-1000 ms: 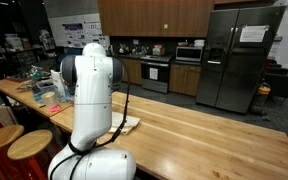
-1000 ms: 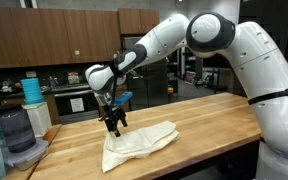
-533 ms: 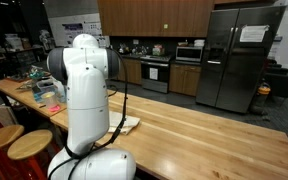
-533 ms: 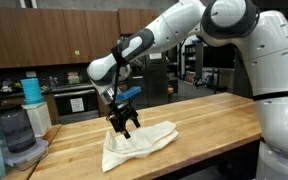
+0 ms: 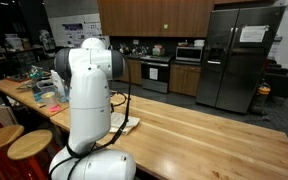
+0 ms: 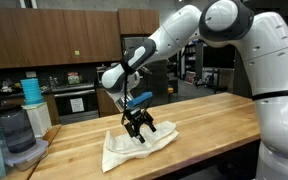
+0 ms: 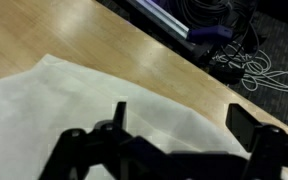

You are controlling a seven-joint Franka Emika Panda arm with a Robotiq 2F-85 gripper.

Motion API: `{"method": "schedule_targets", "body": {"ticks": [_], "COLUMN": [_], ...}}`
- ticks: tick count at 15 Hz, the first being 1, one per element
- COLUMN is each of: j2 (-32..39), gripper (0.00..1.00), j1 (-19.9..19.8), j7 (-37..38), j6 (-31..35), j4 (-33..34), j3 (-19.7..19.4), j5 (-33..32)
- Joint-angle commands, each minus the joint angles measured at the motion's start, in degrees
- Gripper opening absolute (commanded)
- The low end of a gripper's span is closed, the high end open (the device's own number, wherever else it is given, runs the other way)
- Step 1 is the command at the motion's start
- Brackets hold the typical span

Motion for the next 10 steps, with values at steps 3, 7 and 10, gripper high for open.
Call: {"method": "schedule_targets", "body": {"ticks": [3,7,10], "j2": [3.9,8.1,10.9], "gripper": [1.00,1.00,1.00], "j1": [-2.4,-2.8,-2.4], "j7": [1.4,1.9,1.7], "j6": [-0.5,0.4,2.5], "j4": [-0.2,1.3,3.4], "j3": [-2.5,-4.0,-4.6], "j5": [1.3,0.5,-0.5]}}
